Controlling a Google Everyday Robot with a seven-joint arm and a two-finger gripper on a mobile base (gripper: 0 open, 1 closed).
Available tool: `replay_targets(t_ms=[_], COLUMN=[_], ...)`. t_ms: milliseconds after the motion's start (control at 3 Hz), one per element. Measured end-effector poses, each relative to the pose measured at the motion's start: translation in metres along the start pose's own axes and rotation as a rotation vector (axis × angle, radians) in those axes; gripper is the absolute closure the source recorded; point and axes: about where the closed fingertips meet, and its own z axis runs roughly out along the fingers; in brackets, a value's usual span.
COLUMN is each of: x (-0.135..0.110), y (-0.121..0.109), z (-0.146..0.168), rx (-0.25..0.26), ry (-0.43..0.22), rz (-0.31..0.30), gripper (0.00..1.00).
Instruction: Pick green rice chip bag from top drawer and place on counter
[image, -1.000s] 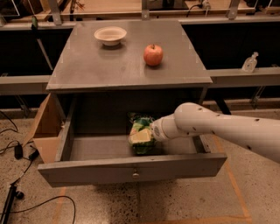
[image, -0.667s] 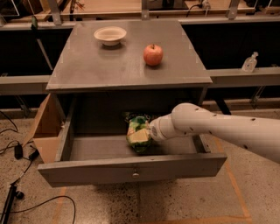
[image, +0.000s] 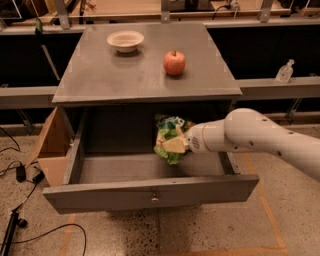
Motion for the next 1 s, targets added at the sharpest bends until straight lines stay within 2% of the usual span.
replay_targets(t_ms=[667, 1000], x=[-0.008, -0.028], y=[-0.004, 0.009], z=[-0.103, -0.146], rx=[0.054, 0.028], ry=[-0.008, -0.029], rz=[-0.006, -0.032], gripper=[1.00, 1.00])
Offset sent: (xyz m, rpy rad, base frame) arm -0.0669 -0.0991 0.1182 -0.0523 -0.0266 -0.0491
